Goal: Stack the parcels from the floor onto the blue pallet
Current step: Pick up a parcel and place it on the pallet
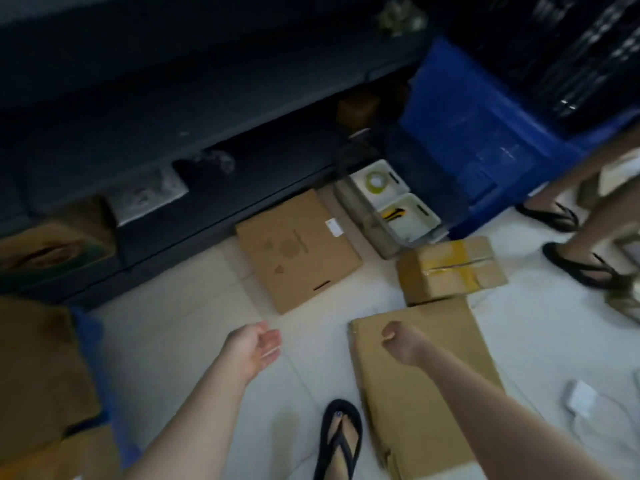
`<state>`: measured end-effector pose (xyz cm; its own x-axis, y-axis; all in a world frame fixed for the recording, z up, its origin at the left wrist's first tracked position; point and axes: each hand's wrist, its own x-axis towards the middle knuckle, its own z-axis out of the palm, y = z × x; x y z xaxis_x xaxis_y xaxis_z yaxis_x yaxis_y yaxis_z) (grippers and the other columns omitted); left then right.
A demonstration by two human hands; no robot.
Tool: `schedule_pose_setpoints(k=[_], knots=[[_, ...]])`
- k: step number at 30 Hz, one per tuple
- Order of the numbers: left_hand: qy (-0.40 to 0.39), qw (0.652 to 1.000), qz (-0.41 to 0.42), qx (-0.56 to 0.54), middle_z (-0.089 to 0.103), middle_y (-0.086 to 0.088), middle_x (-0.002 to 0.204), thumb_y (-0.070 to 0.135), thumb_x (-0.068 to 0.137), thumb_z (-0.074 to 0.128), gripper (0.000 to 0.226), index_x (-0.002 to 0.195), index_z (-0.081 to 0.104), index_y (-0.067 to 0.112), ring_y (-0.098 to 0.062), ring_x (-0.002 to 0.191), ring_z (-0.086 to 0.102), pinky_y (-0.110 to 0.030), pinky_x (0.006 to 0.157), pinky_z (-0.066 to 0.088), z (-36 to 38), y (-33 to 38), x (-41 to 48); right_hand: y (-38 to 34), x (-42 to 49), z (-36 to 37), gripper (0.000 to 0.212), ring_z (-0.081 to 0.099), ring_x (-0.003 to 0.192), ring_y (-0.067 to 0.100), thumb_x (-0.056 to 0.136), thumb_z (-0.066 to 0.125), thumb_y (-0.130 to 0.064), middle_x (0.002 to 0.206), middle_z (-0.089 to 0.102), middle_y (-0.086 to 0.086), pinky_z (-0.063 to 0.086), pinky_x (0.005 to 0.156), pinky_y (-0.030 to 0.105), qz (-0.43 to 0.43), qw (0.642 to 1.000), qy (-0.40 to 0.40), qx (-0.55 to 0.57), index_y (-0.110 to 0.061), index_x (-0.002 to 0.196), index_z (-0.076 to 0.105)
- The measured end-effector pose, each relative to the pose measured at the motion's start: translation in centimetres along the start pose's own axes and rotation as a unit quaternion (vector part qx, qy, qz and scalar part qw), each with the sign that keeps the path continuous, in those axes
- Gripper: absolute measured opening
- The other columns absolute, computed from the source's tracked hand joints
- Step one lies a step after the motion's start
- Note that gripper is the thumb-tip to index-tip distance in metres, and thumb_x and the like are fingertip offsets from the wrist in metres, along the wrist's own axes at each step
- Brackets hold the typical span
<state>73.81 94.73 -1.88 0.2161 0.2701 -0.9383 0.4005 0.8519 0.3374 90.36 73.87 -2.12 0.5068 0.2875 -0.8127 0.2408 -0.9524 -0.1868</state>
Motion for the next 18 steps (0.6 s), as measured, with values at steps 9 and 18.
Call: schedule_pose_setpoints(k=[9, 18], knots=[[-0.083, 0.944, 0.056, 0.316, 0.054, -0.007, 0.079, 0.010, 0.098, 0.035, 0.018, 0.112, 0.047, 0.014, -0.016, 0.070, 0.052, -0.034, 0.077, 0.042, 25.2, 2.6, 7.3, 18.1, 5.9, -8.8, 0.040, 0.057, 0.113, 0.030, 0.092, 0.047, -0.019, 0.127, 0.057, 0.014, 0.048, 0.093, 0.036, 0.184, 0.954, 0.081, 0.221, -0.009, 0.130, 0.051], [-0.143, 0.788, 0.153, 0.579, 0.059, -0.009, 0.095, 0.031, 0.093, 0.053, 0.036, 0.120, 0.051, 0.008, -0.020, 0.086, 0.057, -0.031, 0.075, 0.049, 40.5, -5.2, 28.8, 24.2, 25.6, -3.5, 0.050, 0.062, 0.087, 0.023, 0.084, 0.065, -0.041, 0.112, 0.059, 0.010, 0.055, 0.054, 0.032, 0.255, 0.693, 0.108, 0.666, -0.007, 0.118, 0.051]])
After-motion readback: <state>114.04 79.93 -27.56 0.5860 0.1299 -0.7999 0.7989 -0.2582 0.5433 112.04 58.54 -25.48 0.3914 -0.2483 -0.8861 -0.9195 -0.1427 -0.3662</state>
